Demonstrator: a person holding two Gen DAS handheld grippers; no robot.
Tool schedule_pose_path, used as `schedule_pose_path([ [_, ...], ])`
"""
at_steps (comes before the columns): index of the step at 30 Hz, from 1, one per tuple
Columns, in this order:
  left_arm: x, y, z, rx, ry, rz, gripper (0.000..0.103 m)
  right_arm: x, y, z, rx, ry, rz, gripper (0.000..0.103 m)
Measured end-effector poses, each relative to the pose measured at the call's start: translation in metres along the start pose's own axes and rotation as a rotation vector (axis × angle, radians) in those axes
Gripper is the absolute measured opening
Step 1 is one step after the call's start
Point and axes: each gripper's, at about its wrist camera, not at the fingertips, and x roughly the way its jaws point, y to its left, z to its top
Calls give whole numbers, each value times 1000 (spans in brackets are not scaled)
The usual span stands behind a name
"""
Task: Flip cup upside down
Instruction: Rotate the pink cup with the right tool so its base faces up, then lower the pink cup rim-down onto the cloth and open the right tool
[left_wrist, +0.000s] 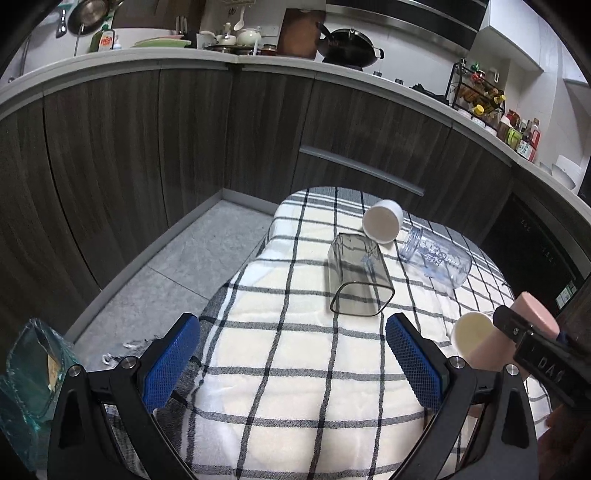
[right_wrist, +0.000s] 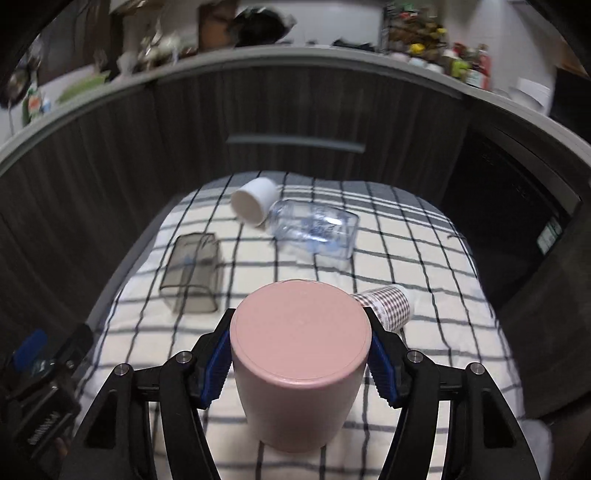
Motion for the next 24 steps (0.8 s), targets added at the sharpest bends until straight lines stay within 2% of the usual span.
schedule_pose_path([
  [5,3,-9,-4,42,-18,18,102,19,-6,-25,56,-88,-31,64],
  [10,4,-17,-9,88,-20,27,102,22,-11,-46,70,-104,-21,64],
  [18,9,-19,-13,105,7,26,102,18,-2,-58,25,-120,-37,64],
  [19,9,-20,-13,107,11,24,102,18,-1,-58,20,-121,-39,66],
  [22,10,-20,-14,112,17,20,102,12,-1,-59,23,-142,-37,88],
  [24,9,-19,-13,108,18,17,102,6,0,-58,18,-156,-43,92],
])
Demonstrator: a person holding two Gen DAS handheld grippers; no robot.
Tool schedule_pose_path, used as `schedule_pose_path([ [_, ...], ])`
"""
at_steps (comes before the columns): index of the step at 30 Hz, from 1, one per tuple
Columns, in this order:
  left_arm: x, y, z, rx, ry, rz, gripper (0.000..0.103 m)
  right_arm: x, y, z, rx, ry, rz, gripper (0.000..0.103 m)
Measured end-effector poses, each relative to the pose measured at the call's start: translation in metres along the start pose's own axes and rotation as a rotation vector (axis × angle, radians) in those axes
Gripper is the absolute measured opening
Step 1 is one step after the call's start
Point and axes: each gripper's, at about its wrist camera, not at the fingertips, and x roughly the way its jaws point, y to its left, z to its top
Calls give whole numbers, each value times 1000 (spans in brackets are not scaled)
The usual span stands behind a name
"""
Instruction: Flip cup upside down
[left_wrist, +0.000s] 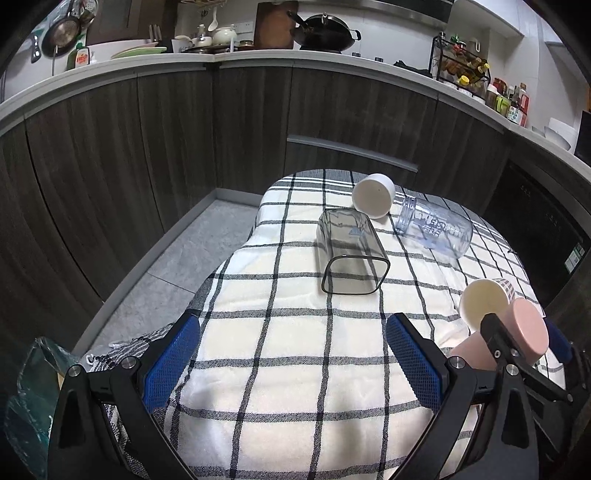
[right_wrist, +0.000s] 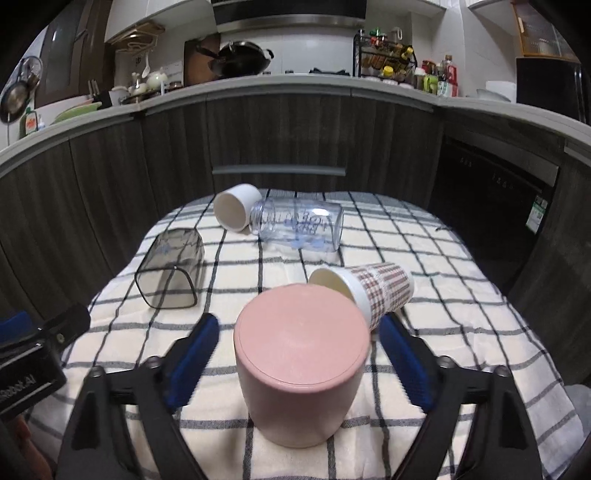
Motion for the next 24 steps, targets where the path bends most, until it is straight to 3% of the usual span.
schedule_pose_path([
  [5,-9,5,4,-34,13,-36,102,-19,-6,11,13,-3,-11,92],
  [15,-48,-15,16,-5,-33,-86,102,-59,-25,30,34,-21,-12,92],
  [24,-84,-37,14,53,-94,-67,102,-82,-48,25,81,-31,12,93],
])
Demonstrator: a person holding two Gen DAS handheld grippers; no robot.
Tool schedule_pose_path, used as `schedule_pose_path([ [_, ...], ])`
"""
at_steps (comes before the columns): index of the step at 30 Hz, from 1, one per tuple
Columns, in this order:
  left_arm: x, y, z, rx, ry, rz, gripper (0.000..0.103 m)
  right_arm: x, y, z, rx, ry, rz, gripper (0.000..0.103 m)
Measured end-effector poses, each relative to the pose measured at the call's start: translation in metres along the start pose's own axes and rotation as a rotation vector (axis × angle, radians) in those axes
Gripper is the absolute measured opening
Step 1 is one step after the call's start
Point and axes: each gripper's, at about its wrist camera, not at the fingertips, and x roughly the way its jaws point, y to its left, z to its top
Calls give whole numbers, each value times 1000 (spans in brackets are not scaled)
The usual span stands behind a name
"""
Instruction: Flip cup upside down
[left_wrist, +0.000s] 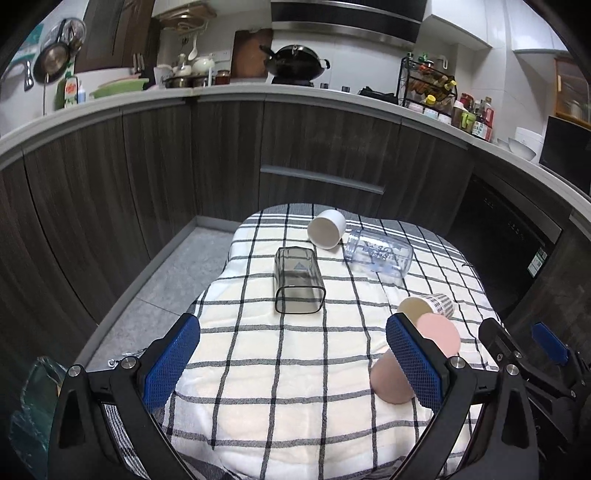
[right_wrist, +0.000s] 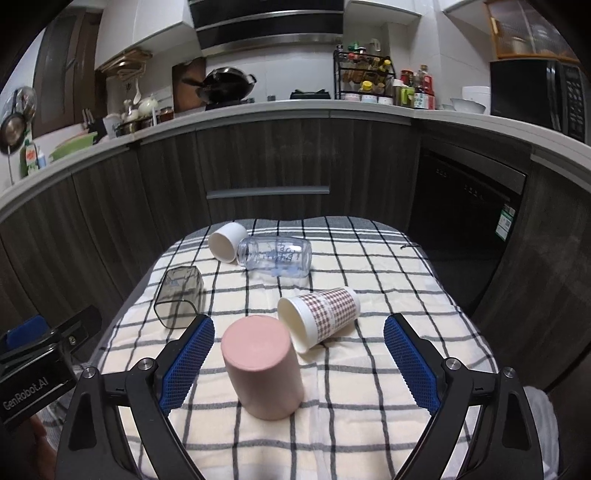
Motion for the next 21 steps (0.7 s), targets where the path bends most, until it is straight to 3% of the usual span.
schedule_pose_path([
  [21,-69,-21,-21,70,-103,-3,102,-75,-20,-12,-24,-72,0,93],
])
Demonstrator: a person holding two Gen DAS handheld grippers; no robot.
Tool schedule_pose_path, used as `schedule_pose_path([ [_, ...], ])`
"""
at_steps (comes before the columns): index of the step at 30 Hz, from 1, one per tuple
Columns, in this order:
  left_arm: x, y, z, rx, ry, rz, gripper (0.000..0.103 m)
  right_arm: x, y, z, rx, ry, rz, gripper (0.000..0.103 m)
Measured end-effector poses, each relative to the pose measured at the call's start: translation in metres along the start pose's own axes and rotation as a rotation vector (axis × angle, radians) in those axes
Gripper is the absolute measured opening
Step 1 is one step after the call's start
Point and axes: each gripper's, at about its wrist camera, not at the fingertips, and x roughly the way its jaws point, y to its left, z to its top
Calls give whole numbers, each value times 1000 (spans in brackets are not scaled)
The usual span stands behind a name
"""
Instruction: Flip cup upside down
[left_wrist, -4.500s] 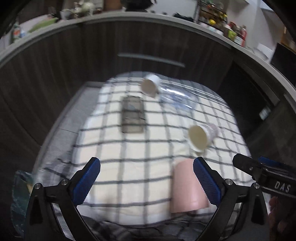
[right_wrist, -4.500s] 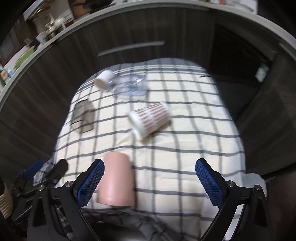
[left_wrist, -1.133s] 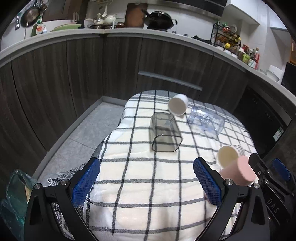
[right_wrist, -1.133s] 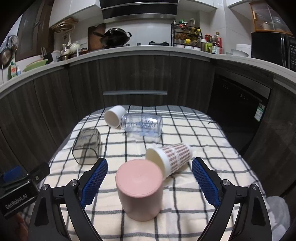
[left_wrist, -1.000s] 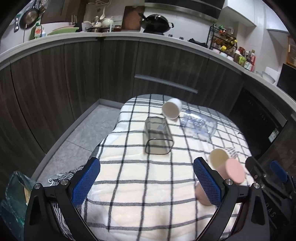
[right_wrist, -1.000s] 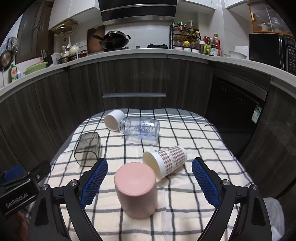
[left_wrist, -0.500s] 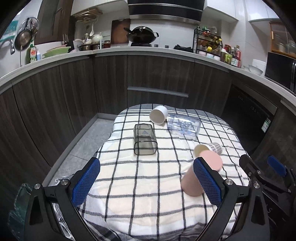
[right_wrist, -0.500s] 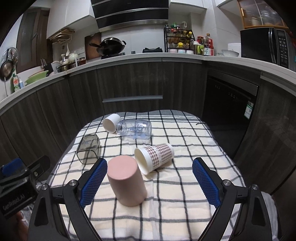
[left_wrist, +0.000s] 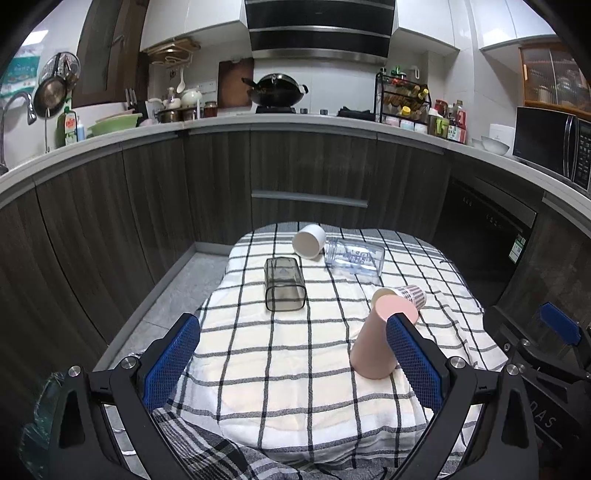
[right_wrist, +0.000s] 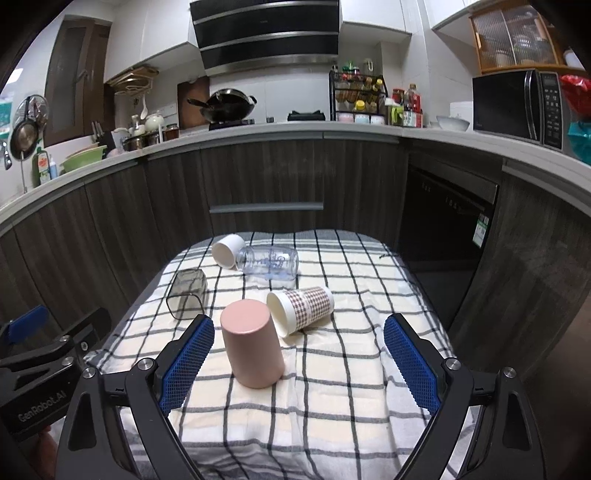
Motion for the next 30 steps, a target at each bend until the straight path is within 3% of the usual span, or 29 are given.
schedule_pose_path([
  [15,-17,8,-10,-24,-61,33,103,-22,-3,-2,10,-60,-4,96],
  [30,-17,6,-12,-12,-59,22,103,-27,-7,-3,26,-80,-2,96],
])
